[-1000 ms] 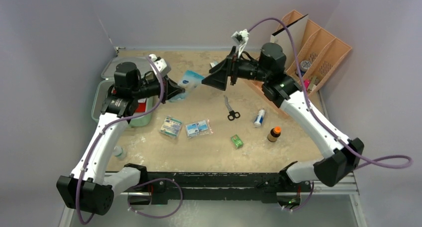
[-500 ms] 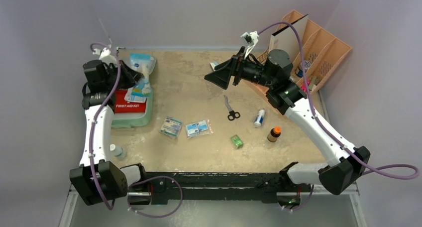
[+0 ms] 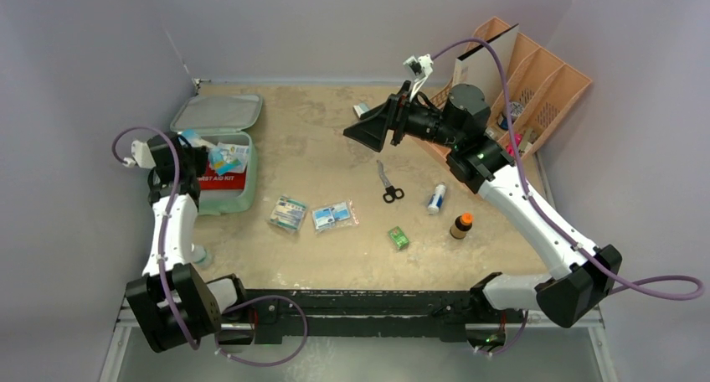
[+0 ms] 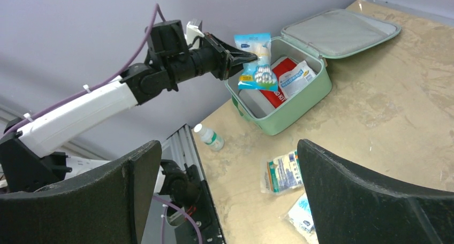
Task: Organize the medicine kit
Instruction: Place the medical item at the medicine box.
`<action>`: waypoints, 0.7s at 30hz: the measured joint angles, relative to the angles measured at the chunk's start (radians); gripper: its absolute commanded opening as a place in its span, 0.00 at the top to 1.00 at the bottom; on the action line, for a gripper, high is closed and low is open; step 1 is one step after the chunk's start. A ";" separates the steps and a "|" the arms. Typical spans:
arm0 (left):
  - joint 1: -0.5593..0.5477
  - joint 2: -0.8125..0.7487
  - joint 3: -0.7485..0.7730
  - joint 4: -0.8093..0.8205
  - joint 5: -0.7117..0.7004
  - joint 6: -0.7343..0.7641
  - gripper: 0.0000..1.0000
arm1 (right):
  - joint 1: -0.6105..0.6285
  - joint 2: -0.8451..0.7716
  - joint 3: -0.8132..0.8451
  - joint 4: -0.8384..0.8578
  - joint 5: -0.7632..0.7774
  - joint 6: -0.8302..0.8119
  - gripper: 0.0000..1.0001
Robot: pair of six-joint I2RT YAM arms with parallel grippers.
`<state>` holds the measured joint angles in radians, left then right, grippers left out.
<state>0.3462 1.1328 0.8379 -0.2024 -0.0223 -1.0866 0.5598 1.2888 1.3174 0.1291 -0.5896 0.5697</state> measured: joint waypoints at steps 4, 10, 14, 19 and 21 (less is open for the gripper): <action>0.007 0.049 -0.066 0.093 -0.052 -0.134 1.00 | 0.000 -0.005 0.000 -0.005 0.001 -0.002 0.01; 0.007 0.151 -0.089 0.229 -0.090 -0.242 1.00 | 0.000 -0.025 0.000 -0.023 0.002 -0.013 0.01; 0.007 0.194 -0.099 0.309 -0.096 -0.308 0.98 | 0.000 -0.033 0.000 -0.028 0.002 -0.014 0.01; 0.007 0.243 -0.107 0.365 -0.092 -0.354 0.96 | 0.000 -0.035 0.000 -0.033 0.004 -0.014 0.01; 0.007 0.252 -0.117 0.375 -0.090 -0.364 0.95 | 0.000 -0.035 0.000 -0.034 0.004 -0.015 0.01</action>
<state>0.3534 1.3846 0.7212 0.1726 -0.1123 -1.4502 0.5598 1.2537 1.3170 0.0956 -0.5854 0.5549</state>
